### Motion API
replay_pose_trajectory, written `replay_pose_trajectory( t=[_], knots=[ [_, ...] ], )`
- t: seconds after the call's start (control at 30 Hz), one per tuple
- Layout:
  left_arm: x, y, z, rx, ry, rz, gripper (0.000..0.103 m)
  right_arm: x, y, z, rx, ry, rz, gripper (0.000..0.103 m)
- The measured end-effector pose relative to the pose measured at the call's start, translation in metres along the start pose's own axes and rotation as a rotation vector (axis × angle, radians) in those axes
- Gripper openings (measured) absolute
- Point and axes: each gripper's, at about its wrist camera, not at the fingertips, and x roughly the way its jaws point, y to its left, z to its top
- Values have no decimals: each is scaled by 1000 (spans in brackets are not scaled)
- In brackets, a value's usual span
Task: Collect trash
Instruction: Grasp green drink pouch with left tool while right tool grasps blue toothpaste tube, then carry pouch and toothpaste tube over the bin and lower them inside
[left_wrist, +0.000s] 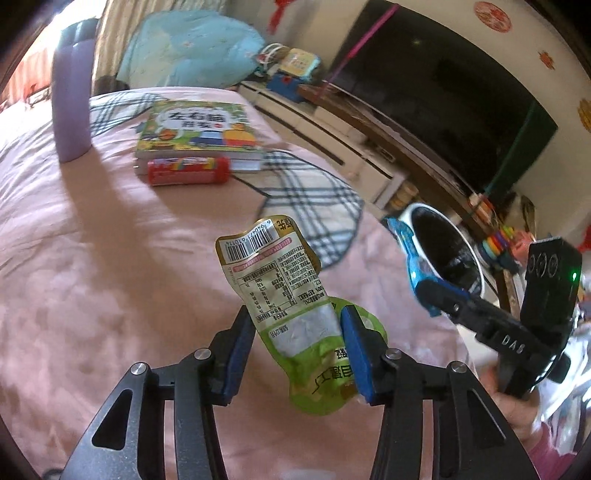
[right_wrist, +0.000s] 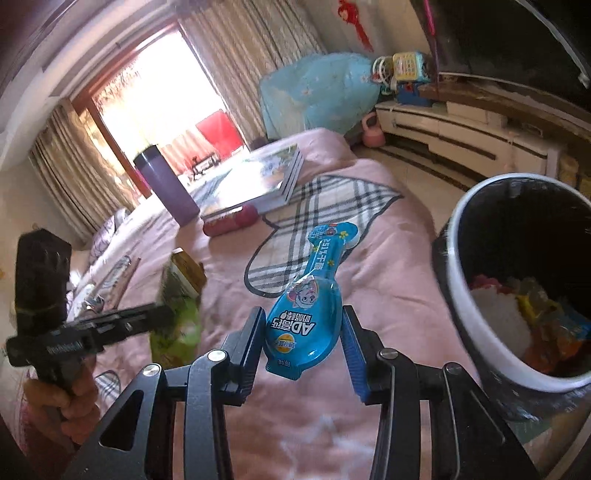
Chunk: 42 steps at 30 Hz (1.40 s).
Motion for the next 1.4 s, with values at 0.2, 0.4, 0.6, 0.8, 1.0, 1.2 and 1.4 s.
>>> replay_pose_trajectory(
  t=[0.2,0.4,0.6,0.8,1.0,1.2,1.4],
  knots=[
    [6,-43,-9,77,6,-33,46,-37,-23,-8,61,-55,-19,42],
    [18,-84,-13,148,18,-58,45,-68,-49,-16,116,-103,-48,42],
    [29,-115,-13,196,29,-73,45,-90,-72,-21,155,-132,-74,42],
    [40,-137,-10,228,40,-81,45,-103,-88,-23,191,-162,-90,42],
    [52,-149,-2,239,42,-85,45,-111,-100,-25,214,-177,-96,42],
    [59,-159,2,250,45,-89,45,-117,-109,-24,225,-188,-97,42],
    [64,-166,6,255,45,-91,45,-119,-114,-22,228,-193,-97,42]
  ],
)
